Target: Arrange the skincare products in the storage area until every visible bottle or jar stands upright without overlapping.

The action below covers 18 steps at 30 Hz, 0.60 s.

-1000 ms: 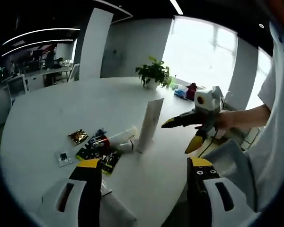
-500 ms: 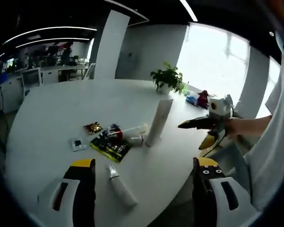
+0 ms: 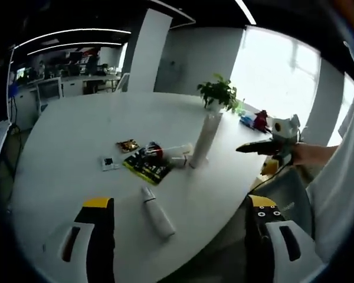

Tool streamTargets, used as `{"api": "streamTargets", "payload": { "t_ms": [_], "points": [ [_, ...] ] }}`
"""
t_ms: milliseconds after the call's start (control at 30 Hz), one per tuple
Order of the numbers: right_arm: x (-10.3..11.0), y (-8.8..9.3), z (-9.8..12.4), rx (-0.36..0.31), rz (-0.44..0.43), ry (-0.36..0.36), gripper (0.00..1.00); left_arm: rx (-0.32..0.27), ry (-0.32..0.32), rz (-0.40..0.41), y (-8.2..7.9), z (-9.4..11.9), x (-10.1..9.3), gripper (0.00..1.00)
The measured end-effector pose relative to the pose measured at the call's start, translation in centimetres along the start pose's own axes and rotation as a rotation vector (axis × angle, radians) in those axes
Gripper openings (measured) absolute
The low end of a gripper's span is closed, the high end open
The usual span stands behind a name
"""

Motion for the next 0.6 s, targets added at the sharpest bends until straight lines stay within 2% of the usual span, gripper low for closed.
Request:
{"api": "streamTargets", "payload": {
  "t_ms": [200,333,600],
  "points": [
    [-0.3,0.4,1.0,0.008,-0.008,0.006,0.99,0.026,-0.009,-0.004,0.7,0.5,0.1,0.93],
    [-0.3,0.5,1.3,-0.010,0.000,0.008,0.99,0.035,-0.006,0.000,0.9,0.7,0.1,0.94],
    [0.1,0.4,1.0,0.004,-0.004,0.011,0.99,0.024,-0.011,0.002,1.1,0.7,-0.1,0.94]
  ]
}}
Point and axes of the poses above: the point that each gripper's makers call its tool centre point, and the gripper's own axes: z roughly backward along the fingers, x roughly to its left, y roughly out of its underside, the point moved 10 cm from there along z, roughly backward along the fingers, and after that the axes turned 14 degrees about -y, right-handed, at the moved point
